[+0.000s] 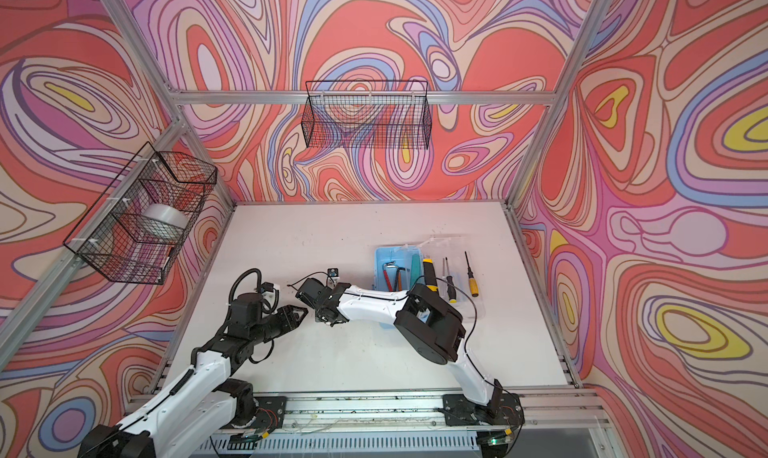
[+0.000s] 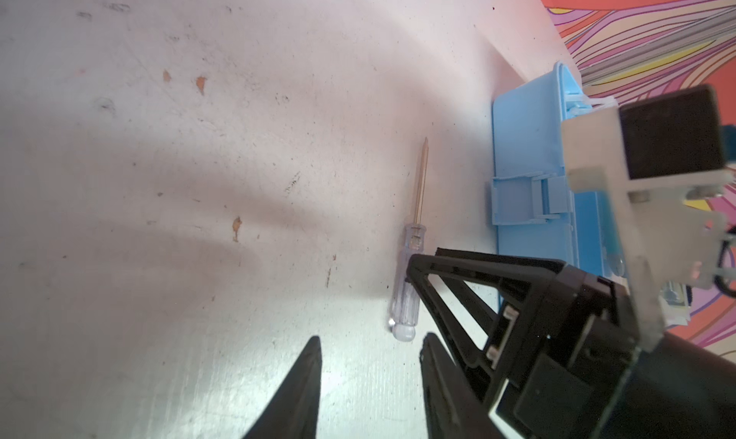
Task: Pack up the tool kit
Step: 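Close the right gripper on the clear-handled screwdriver and lift it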
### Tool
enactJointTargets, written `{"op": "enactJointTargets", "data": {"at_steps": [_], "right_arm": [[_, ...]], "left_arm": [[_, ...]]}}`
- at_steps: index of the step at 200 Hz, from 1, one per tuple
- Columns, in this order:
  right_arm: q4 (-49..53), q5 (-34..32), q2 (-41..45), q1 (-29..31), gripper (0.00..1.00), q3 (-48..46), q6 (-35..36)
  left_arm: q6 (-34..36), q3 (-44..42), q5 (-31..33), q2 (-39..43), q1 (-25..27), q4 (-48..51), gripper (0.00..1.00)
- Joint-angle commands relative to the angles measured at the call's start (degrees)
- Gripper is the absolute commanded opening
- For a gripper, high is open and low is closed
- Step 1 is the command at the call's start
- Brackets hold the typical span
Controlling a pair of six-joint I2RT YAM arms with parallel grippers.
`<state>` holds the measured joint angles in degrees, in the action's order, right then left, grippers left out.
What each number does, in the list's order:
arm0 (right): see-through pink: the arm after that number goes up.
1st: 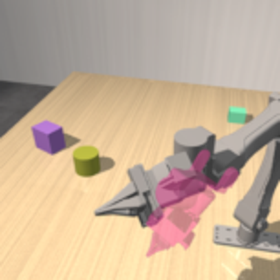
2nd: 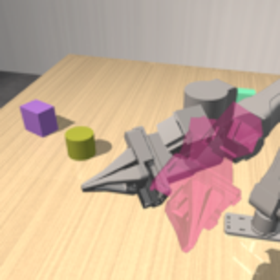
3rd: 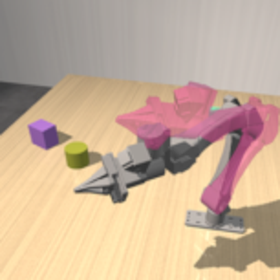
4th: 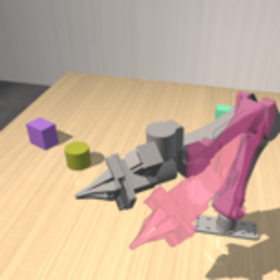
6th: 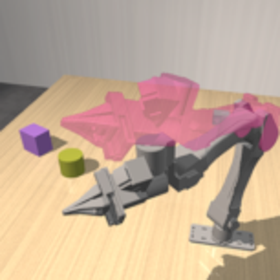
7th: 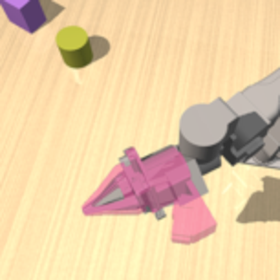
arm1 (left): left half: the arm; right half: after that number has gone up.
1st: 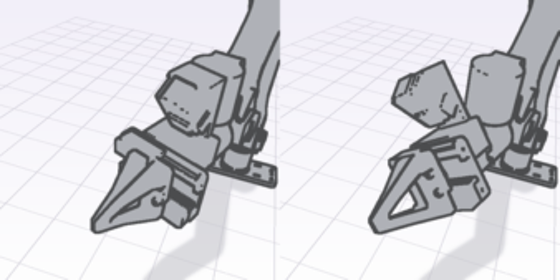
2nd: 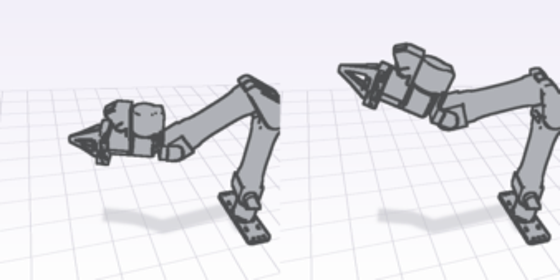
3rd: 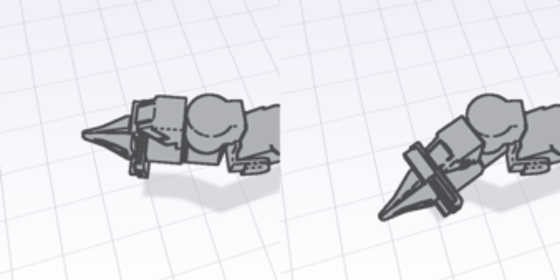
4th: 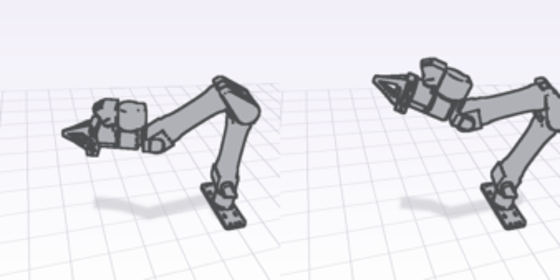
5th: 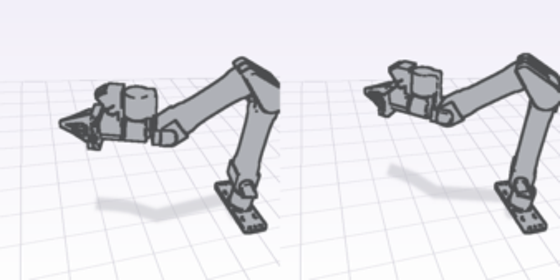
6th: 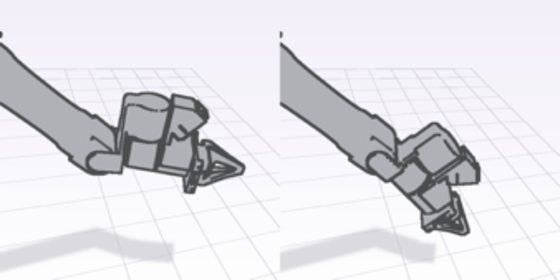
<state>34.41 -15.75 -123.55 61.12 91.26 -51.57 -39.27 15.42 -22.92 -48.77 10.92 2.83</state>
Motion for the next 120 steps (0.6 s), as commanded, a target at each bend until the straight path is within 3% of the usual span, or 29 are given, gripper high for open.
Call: {"op": "enactJointTargets", "data": {"at_steps": [1,43,120], "right_arm": [[2.4,-0.7,-1.9,0.4,0.35,2.2,0.5],[5.9,-2.2,-3.8,0.4,0.33,3.8,1.0],[7.1,-2.7,-4.1,0.5,0.19,3.4,1.4]], "left_arm": [[0.0,-0.4,0.5,1.0,-0.2,0.9,0.42],[0.0,-0.4,0.3,0.3,-0.3,0.5,0.41],[-0.1,-0.5,0.3,-0.6,-0.3,-0.2,0.41]]}}
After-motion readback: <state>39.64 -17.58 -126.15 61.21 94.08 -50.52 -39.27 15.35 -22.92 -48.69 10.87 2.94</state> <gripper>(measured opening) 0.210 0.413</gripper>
